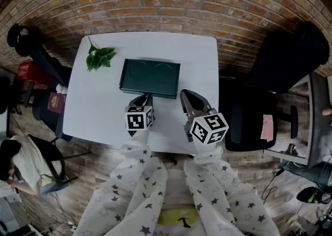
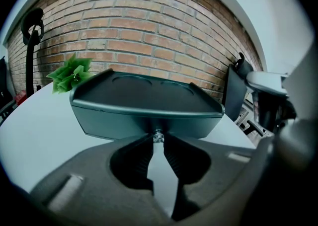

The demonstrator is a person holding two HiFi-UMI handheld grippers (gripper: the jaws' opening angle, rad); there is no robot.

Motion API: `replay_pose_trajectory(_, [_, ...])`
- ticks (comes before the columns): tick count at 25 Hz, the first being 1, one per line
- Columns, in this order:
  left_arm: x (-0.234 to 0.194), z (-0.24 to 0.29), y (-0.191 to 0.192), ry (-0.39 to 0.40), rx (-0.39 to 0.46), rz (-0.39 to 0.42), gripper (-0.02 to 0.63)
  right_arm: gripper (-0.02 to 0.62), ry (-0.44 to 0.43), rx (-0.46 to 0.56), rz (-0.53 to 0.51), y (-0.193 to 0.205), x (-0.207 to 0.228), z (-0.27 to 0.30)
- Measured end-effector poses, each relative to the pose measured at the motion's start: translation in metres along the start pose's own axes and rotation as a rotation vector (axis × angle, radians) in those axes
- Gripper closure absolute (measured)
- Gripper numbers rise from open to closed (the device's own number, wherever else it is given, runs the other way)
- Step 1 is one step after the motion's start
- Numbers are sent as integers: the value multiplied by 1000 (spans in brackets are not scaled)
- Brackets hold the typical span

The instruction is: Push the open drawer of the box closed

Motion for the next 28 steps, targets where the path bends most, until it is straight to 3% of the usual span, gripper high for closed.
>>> replay_pose_trajectory(12, [-2,4,1,6,16,-34,540,588,1,2,-1,0,2,3])
replay_pose_trajectory(15, [1,2,3,21,25,-54,492,588,-4,0,1,-1,1,4])
replay_pose_trajectory(18, [2,-8,2,8,40,-42,491,588,-11,6,0,-4,-2,2])
replay_pose_trajectory(20, [3,-19,0,-4,61,-21,517,588,-15,7,-1,-5,-5,1])
replay_pose_trajectory(22, [3,-28,-4,-12,86,6,597,588,-21,8,-5,-5,-7,1])
replay_pose_trajectory(28, [4,-56,-18,-15,180,33,606,588,-45,9,-18,-6,-17,0])
Point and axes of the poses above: the fingertips, and each gripper's own axes: z forward along the fingers, x to its right, y out of its underside, the point moved 4 cm from there along -z, backward along the fingers, and after that the axes turned 14 degrees about z, right-handed, at the moved point
